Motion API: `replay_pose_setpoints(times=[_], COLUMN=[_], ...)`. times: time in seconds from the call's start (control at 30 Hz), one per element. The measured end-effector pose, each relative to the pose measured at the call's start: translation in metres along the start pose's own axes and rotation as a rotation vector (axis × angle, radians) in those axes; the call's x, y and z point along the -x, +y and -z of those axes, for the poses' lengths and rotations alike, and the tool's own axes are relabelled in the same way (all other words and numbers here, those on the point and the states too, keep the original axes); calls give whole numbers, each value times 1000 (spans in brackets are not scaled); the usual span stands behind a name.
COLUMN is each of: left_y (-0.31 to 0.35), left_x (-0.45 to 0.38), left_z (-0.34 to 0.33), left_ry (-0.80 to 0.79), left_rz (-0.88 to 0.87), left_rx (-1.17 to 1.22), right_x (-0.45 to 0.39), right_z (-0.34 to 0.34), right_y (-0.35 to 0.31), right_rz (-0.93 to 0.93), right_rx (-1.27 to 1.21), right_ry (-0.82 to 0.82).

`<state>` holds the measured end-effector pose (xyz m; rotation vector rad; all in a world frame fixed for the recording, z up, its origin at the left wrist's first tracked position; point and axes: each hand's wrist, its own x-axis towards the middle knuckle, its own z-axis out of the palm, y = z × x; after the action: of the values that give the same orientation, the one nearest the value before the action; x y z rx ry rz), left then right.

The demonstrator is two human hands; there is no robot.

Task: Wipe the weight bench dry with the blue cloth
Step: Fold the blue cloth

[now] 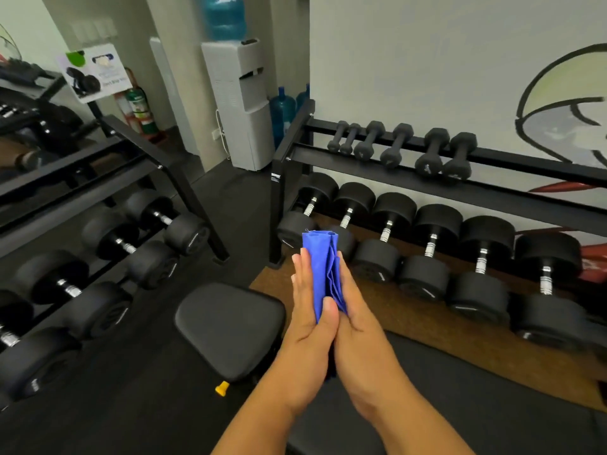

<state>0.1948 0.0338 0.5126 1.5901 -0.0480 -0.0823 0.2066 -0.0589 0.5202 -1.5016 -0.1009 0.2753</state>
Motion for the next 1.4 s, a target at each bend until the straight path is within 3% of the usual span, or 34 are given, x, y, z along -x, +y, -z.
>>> replay_pose_setpoints(times=[0.27,0.37,0.47,0.57,0.67,0.8,0.93,1.1,1.27,1.4], left_y=[54,58,41,25,13,-6,-28,-62,-95,-142], left_x=[67,97,122,140,145,135,111,78,86,116], left_z=[-81,-84,-70,-63,-59,-35,-8,2,4,12], left_ry=[-39,0,28,-69,-81,-31,-130,-244,-337,-362], left_rz=[81,136,207,443,487,446,354,200,118,240], left_rx=[-320,-88,-24,323,485,258,-94,-382,-425,-331], right_x=[105,132,148,153,155,165,171,160,165,195], right_z=[40,49,57,66,81,107,112,90,70,55], right_y=[-40,-31,-23,-16,-7,12,46,88,128,176], right_rz=[-122,-102,-117,-117,-64,-103,-234,-186,-196,-310], right_rx=[-645,-636,-701,-754,-687,-640,-534,-318,-277,-324], right_ry=[-38,67,136,166,145,106,58,288,402,472])
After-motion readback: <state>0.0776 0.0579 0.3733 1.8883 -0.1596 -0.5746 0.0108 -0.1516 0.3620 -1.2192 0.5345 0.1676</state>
